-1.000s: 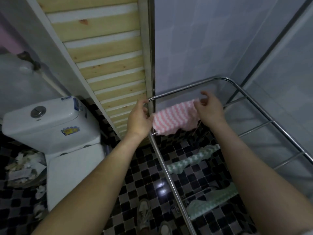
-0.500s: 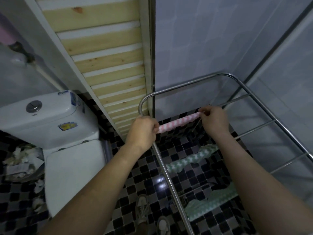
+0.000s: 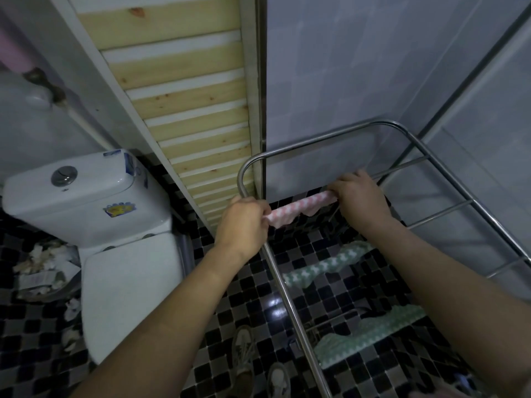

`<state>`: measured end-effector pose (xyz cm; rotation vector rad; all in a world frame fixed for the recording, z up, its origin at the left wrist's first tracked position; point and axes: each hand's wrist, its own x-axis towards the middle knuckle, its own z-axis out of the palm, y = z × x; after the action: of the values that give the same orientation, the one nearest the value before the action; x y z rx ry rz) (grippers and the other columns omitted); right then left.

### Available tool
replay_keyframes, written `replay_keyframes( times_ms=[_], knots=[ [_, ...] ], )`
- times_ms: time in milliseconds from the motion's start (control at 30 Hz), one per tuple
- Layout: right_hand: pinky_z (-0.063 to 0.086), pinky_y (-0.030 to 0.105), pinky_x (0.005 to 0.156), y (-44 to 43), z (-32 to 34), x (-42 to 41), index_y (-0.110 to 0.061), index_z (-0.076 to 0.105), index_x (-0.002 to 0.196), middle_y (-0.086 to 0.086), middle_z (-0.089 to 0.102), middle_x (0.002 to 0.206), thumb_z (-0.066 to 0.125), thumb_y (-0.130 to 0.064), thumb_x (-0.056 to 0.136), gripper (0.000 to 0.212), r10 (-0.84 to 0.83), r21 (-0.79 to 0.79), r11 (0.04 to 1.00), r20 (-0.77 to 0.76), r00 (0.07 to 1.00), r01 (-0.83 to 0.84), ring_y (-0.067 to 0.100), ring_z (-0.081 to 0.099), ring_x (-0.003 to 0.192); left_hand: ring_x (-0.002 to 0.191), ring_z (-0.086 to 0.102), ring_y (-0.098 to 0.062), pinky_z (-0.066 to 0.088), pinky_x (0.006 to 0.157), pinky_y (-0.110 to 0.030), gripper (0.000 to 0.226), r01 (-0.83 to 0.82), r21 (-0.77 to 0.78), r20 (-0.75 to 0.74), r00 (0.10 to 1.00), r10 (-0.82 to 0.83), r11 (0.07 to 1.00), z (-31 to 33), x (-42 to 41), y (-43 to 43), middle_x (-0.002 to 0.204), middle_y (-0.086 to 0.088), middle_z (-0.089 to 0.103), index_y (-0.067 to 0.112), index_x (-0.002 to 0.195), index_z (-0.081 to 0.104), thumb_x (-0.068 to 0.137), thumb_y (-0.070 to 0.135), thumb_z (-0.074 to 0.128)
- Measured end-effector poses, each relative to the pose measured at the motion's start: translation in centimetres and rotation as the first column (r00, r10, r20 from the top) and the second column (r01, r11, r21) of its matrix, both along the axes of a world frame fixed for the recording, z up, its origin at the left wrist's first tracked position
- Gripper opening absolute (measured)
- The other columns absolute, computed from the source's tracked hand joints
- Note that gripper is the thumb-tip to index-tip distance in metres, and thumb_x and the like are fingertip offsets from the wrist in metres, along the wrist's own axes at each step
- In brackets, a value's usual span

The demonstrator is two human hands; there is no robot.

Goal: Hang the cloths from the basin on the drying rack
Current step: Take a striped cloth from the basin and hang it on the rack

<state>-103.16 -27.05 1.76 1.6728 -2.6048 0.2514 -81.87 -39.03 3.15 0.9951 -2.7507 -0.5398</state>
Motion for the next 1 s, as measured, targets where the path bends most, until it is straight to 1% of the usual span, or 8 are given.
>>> replay_keyframes(
  times_ms=[200, 300, 400, 533, 633, 767, 867, 1000],
  knots=[
    [0.049, 0.040, 0.069, 0.1, -0.2, -0.9, -0.011, 0.073, 0.098, 0.008, 0.071, 0.094, 0.059, 0.007, 0.076, 0.032, 0.091, 0.081, 0.993, -0.021, 0.996, -0.089, 0.032, 0.050, 0.085, 0.102, 0.050, -0.018, 0.031, 0.073, -0.020, 0.026, -0.035, 0.031, 0.009, 0.999, 0.035, 0.999, 0.5, 0.0, 0.6, 0.108, -0.001, 0.066, 0.019, 0.109, 0.069, 0.085, 0.013, 0.064],
    [0.049, 0.043, 0.081, 0.3, 0.4, -0.8, -0.008, 0.068, 0.115, 0.014, 0.068, 0.113, 0.061, 0.011, 0.072, 0.048, 0.112, 0.083, 0.990, 0.030, 0.993, -0.114, 0.037, 0.054, 0.094, 0.102, 0.050, -0.017, 0.032, 0.075, -0.019, 0.024, -0.017, 0.027, -0.027, 0.999, 0.018, 0.999, 0.7, 0.4, 0.9, 0.107, 0.001, 0.066, 0.020, 0.108, 0.069, 0.086, 0.014, 0.063],
    [0.050, 0.039, 0.086, 1.2, 2.4, 0.4, -0.014, 0.066, 0.117, 0.009, 0.066, 0.113, 0.071, -0.004, 0.079, 0.040, 0.046, 0.060, 0.996, 0.274, 0.961, -0.065, 0.032, 0.060, 0.101, 0.091, 0.059, -0.013, 0.045, 0.075, -0.022, 0.014, 0.068, 0.117, -0.114, 0.992, -0.054, 0.991, 1.0, 1.4, 2.4, 0.097, 0.003, 0.069, 0.020, 0.097, 0.073, 0.086, 0.015, 0.066],
    [0.051, 0.026, 0.084, 3.9, 5.3, 2.8, -0.020, 0.072, 0.106, -0.007, 0.070, 0.097, 0.077, -0.022, 0.081, 0.026, 0.007, 0.288, 0.933, 0.589, 0.808, -0.218, 0.009, 0.065, 0.090, 0.082, 0.061, -0.010, 0.052, 0.075, -0.031, 0.019, 0.179, 0.271, -0.092, 0.983, -0.160, 0.946, 1.1, 3.4, 5.6, 0.091, 0.005, 0.068, 0.021, 0.094, 0.075, 0.085, 0.038, 0.070],
    [0.050, 0.027, 0.087, 5.6, 4.8, 4.4, -0.026, 0.070, 0.112, -0.011, 0.064, 0.103, 0.075, -0.025, 0.083, 0.029, 0.087, 0.402, 0.860, 0.489, 0.868, -0.313, 0.006, 0.058, 0.093, 0.085, 0.059, -0.011, 0.051, 0.077, -0.031, 0.023, 0.191, 0.278, -0.062, 0.982, -0.181, 0.941, 0.6, 4.3, 7.6, 0.094, 0.005, 0.065, 0.021, 0.095, 0.073, 0.083, 0.041, 0.071],
    [0.050, 0.038, 0.082, 6.4, 2.8, 5.1, -0.018, 0.070, 0.104, 0.002, 0.066, 0.101, 0.060, -0.008, 0.088, 0.022, 0.200, 0.395, 0.873, 0.243, 0.949, -0.285, 0.022, 0.055, 0.093, 0.092, 0.058, -0.014, 0.046, 0.080, -0.026, 0.014, 0.132, 0.207, -0.068, 0.990, -0.120, 0.970, 0.3, 4.2, 8.9, 0.097, 0.002, 0.064, 0.017, 0.096, 0.072, 0.087, 0.027, 0.069],
    [0.046, 0.033, 0.078, 7.0, 2.1, 5.4, -0.019, 0.067, 0.100, 0.002, 0.062, 0.098, 0.058, -0.002, 0.086, 0.024, 0.273, 0.386, 0.874, 0.113, 0.955, -0.296, 0.022, 0.050, 0.087, 0.088, 0.058, -0.015, 0.038, 0.072, -0.020, 0.009, 0.108, 0.149, -0.057, 0.993, -0.101, 0.983, 0.3, 4.2, 9.8, 0.093, 0.001, 0.064, 0.015, 0.094, 0.070, 0.090, 0.019, 0.064],
    [0.030, 0.026, 0.071, 7.4, 2.7, 6.4, -0.018, 0.064, 0.107, 0.002, 0.058, 0.100, 0.054, -0.001, 0.089, 0.028, 0.298, 0.372, 0.879, 0.059, 0.953, -0.298, 0.021, 0.045, 0.087, 0.091, 0.061, -0.018, 0.045, 0.076, -0.026, 0.012, 0.077, 0.104, -0.046, 0.996, -0.072, 0.992, 0.2, 4.4, 10.7, 0.097, 0.000, 0.065, 0.016, 0.100, 0.067, 0.092, 0.018, 0.059]
  ],
)
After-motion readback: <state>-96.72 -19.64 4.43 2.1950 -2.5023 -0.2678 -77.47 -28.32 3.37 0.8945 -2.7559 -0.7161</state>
